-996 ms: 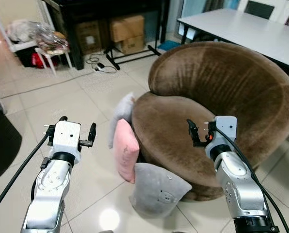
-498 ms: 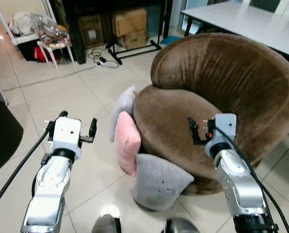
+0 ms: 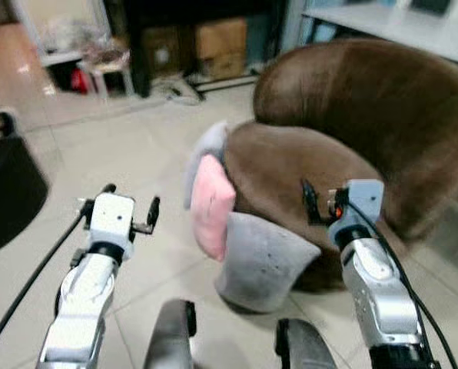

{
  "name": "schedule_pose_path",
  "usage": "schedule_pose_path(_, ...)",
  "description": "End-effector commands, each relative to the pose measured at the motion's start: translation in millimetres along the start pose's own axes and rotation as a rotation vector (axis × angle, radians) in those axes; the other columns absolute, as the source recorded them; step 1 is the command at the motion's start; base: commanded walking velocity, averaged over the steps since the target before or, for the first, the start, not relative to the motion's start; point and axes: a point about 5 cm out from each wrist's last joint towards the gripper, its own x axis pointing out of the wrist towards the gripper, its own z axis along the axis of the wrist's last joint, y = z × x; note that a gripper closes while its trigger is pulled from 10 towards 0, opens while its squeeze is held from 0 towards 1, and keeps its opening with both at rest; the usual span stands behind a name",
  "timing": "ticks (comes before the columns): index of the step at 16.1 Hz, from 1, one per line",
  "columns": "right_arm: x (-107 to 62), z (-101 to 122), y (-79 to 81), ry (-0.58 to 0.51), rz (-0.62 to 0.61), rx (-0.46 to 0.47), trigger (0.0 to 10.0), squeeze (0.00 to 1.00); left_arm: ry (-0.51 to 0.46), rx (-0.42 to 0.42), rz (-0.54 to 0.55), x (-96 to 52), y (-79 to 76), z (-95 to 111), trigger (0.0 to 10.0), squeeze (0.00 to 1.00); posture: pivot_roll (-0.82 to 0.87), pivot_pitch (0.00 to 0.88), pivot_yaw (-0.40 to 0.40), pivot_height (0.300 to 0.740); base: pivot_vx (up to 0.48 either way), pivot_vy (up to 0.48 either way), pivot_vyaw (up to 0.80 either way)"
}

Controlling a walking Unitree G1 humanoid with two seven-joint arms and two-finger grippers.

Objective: Move the pillow to the sofa from floor

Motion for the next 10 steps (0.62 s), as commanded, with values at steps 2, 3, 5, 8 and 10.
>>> schedule_pose_path(2,0.9,6,-8.2,-0.029,-0.02,0.022,10.0,1.0,-0.037,-0.009,-0.018,3.9,-3.8,7,10.0,0.0,-0.05,0.0,-0.008,0.62,0.0,0.0,0.0)
schedule_pose_path(3,1.1,6,-9.9,-0.023,-0.041,0.037,10.0,1.0,-0.041,-0.016,-0.02,4.1,-4.2,8,10.0,0.0,-0.05,0.0,-0.008,0.62,0.0,0.0,0.0)
schedule_pose_path(5,1.5,5,-4.5,-0.027,0.013,-0.01,10.0,1.0,-0.052,-0.034,-0.033,4.4,-5.9,8,10.0,0.0,-0.05,0.0,-0.011,0.62,0.0,0.0,0.0)
schedule_pose_path(8,1.7,5,0.4,-0.039,0.061,-0.015,10.0,1.0,-0.057,-0.039,-0.031,4.0,-6.0,8,10.0,0.0,-0.05,0.0,-0.017,0.62,0.166,0.0,0.0)
schedule_pose_path(10,2.3,5,0.7,-0.031,0.059,-0.007,10.0,1.0,-0.056,-0.041,-0.029,3.6,-5.5,8,10.0,0.0,-0.05,0.0,-0.017,0.62,0.259,0.0,0.0)
